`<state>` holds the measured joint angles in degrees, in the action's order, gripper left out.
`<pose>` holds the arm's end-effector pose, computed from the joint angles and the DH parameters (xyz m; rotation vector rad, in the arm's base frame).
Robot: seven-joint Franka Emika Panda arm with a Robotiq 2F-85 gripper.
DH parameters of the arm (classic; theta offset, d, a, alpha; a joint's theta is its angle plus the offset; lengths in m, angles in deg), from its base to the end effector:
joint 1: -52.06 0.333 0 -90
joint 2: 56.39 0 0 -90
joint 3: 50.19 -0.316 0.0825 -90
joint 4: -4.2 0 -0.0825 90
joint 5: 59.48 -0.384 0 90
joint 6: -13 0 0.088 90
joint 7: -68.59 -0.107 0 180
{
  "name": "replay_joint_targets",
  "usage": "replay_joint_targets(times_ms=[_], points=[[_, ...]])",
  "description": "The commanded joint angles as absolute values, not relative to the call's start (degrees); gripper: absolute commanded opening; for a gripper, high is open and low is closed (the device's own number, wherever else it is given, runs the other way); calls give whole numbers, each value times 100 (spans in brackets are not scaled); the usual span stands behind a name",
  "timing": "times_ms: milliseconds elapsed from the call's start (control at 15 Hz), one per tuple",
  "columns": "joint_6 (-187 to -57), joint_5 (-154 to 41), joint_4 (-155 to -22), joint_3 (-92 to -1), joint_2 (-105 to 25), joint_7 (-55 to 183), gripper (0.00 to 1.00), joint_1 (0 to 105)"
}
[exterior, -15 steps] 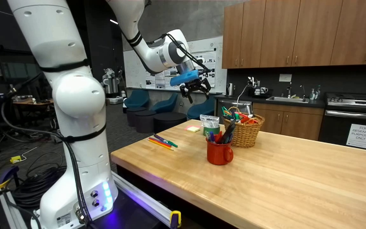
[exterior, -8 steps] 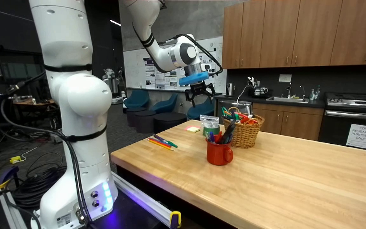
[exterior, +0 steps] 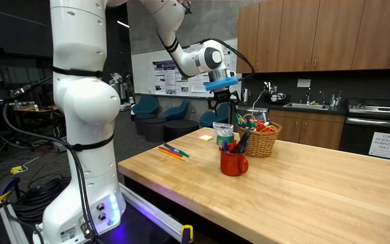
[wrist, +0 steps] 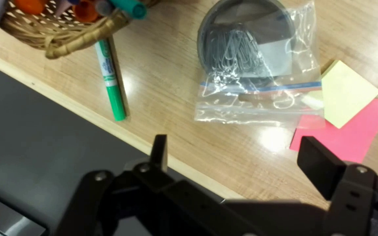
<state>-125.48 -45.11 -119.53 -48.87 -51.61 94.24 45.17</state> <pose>0.5597 -0.0819 0.3765 2.8281 0.6897 0.1635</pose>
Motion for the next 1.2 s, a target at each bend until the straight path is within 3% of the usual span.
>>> replay_joint_targets(times_ms=[0,1133], points=[[-12206,-4848,-11514,-4756,-4959,10117,100,4485],[-10943,-5426,-9817,-4653,-3665,11466,100,4075]])
